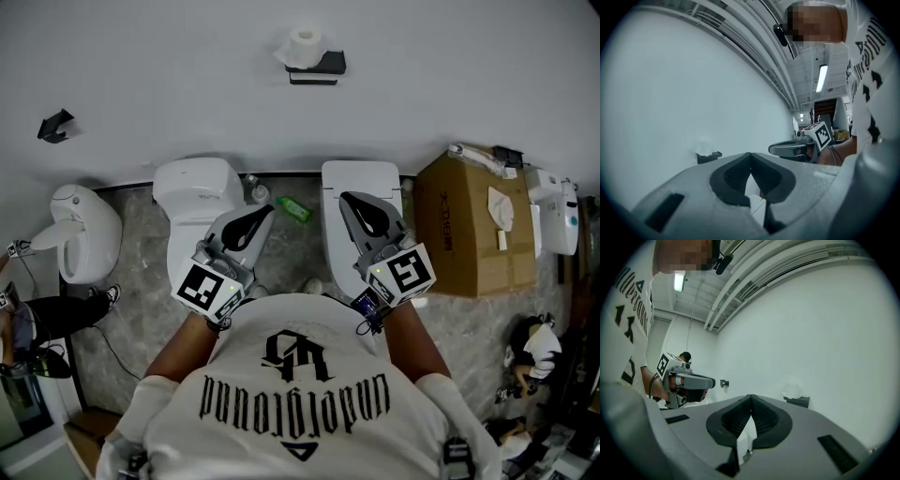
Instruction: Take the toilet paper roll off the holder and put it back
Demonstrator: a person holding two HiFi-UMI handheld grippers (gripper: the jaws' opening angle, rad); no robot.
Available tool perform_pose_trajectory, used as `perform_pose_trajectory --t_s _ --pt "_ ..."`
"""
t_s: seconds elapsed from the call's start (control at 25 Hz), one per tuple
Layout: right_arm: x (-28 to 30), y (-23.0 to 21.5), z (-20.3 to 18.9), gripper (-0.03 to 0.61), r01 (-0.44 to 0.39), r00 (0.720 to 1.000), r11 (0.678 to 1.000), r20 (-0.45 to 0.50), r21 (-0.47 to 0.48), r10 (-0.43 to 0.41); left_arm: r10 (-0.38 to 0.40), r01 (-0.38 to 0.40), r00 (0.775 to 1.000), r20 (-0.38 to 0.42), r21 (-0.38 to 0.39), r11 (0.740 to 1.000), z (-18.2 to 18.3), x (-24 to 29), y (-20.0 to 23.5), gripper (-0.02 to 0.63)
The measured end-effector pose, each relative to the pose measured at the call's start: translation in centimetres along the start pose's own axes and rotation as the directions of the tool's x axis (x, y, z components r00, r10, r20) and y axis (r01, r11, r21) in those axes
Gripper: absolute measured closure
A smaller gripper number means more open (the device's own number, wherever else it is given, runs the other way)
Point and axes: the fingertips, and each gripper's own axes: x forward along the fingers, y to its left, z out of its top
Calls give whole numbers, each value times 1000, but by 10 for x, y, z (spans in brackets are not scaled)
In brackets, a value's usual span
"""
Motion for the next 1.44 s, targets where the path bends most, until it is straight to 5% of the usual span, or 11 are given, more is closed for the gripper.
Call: perform_pose_trajectory --t_s 0.64,1.44 --pt "53 134 16 565 3 1000 1000 17 -4 -3 -39 39 999 11 -4 999 -5 -125 54 600" --pt "55 163 14 565 64 998 998 1 -7 -64 -114 115 993 34 -3 993 -6 -149 66 600"
